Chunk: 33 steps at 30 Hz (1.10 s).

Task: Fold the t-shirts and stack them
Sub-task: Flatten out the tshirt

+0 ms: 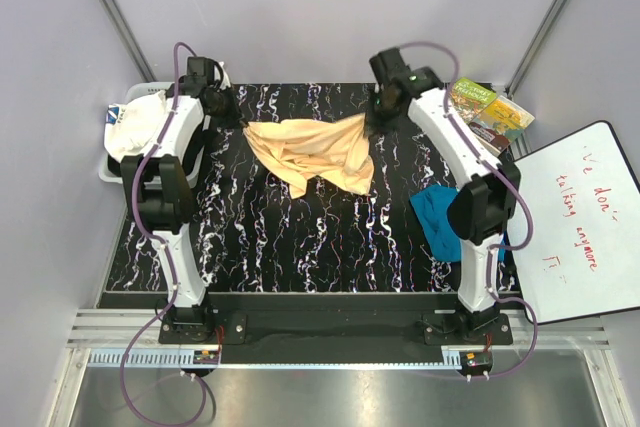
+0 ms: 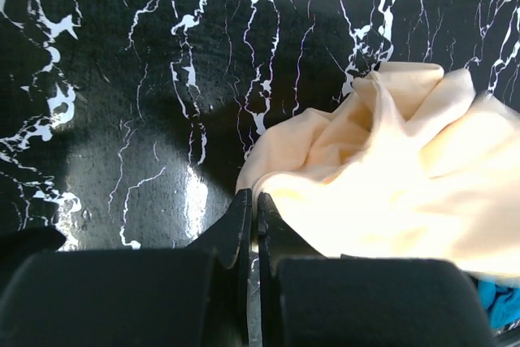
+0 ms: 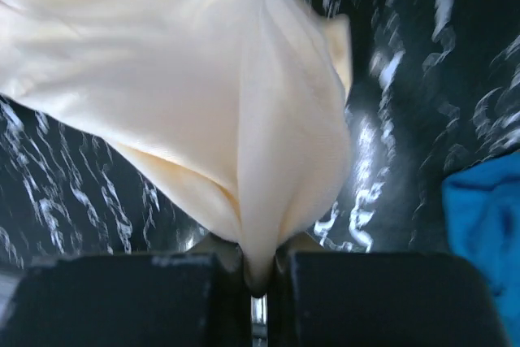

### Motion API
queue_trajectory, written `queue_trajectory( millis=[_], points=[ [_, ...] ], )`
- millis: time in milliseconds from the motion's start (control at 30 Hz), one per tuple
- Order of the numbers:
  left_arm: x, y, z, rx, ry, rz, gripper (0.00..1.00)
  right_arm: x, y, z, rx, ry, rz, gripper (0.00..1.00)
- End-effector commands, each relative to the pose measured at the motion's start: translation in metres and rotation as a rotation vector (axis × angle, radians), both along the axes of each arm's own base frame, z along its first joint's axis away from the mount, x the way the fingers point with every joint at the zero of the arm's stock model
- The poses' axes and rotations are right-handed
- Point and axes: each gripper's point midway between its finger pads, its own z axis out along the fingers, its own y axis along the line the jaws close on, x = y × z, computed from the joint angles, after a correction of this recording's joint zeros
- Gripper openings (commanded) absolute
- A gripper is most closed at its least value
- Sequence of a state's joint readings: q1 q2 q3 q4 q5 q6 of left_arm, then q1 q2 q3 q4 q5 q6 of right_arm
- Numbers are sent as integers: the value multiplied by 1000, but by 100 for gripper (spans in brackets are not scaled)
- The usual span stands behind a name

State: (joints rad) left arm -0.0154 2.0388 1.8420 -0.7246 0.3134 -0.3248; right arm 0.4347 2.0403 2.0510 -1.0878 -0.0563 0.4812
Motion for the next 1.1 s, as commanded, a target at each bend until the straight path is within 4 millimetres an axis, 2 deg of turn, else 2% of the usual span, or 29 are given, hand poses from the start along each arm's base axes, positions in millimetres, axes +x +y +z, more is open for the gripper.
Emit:
queue_trajectory(
  millis=[0, 67, 100, 167, 200, 267, 300, 367, 400, 467, 500, 667, 767, 900, 967, 1067],
  points=[
    [8, 13, 82, 43, -199, 34, 0, 20, -62, 118, -212, -335, -87, 0],
    [5, 18, 94, 68, -228, 49, 0, 19, -69, 135, -239, -378, -89, 0],
    [0, 20, 109, 78, -259, 57, 0, 20, -76, 151, -252, -421, -111, 0],
    [-7, 28, 122, 115, -288, 80, 0, 18, -81, 164, -260, -460, -120, 0],
    [-14, 30, 139, 124, -325, 88, 0, 13, -88, 174, -276, -484, -135, 0],
    [-22, 37, 154, 157, -360, 106, 0, 9, -93, 186, -280, -520, -135, 0],
    [-31, 39, 172, 167, -402, 116, 0, 1, -99, 194, -287, -541, -135, 0],
    [-39, 46, 190, 191, -442, 137, 0, -3, -100, 209, -271, -597, -134, 0],
    [-48, 47, 208, 192, -484, 142, 0, -15, -104, 220, -266, -630, -116, 0],
    [-57, 49, 230, 204, -538, 147, 0, -22, -105, 239, -249, -703, -110, 0],
    [-66, 49, 247, 205, -576, 151, 0, -33, -109, 251, -244, -737, -103, 0],
    [-96, 45, 307, 195, -724, 125, 0, -62, -117, 289, -201, -838, -83, 0],
    [-118, 40, 334, 181, -798, 110, 0, -76, -121, 305, -165, -888, -89, 0],
    [-143, 41, 371, 187, -903, 115, 0, -85, -122, 308, -130, -920, -98, 0],
    [-149, 41, 385, 184, -939, 120, 0, -86, -123, 310, -114, -939, -110, 0],
    [-141, 38, 390, 170, -945, 108, 0, -85, -126, 300, -119, -938, -131, 0]
  ],
)
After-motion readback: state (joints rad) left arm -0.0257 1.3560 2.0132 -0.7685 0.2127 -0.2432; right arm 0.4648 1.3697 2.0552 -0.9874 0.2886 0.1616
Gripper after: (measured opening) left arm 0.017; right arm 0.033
